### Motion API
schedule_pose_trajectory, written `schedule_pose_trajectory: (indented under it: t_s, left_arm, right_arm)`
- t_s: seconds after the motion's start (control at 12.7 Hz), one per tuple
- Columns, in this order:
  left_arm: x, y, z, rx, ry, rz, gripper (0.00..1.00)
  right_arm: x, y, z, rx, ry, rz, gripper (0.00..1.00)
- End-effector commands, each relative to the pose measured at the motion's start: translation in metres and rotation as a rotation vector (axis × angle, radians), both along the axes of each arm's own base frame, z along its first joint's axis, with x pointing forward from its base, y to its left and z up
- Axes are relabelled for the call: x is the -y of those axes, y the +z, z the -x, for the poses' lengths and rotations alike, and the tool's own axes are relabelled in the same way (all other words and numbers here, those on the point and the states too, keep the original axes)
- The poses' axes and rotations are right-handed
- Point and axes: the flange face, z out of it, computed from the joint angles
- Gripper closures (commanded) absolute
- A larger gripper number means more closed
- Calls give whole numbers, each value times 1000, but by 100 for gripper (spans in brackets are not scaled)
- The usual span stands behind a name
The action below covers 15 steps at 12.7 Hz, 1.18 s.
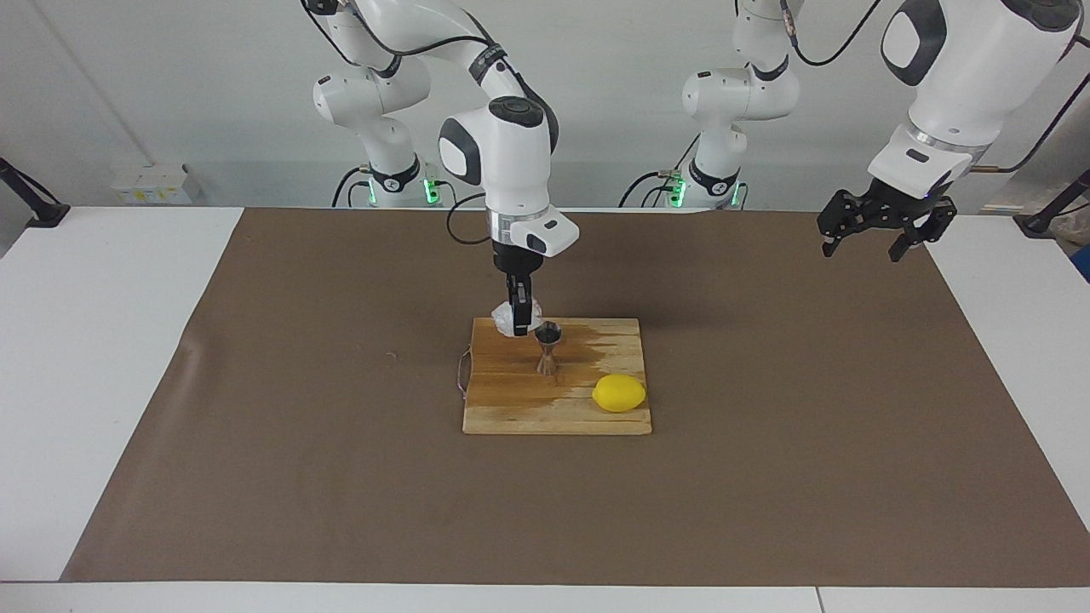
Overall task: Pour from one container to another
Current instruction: 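Tilt the white cup with the right gripper over the metal cup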
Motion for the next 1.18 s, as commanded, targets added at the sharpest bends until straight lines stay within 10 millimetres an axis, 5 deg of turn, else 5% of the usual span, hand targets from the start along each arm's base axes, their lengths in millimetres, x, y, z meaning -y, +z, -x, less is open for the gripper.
schedule_pose_trajectory:
  t_s: [0.0, 0.71, 1.1]
  left_arm:
    - [-1, 2, 7, -5, 9, -9, 0]
    - [0, 2, 7, -5, 8, -9, 0]
    - [-1, 2, 7, -7, 9, -9, 0]
  right_arm:
    - [-4, 2, -1, 24, 1, 16, 99]
    - [1, 1, -8, -1, -26, -93, 99]
    - [39, 2, -29, -94, -28, -261, 99]
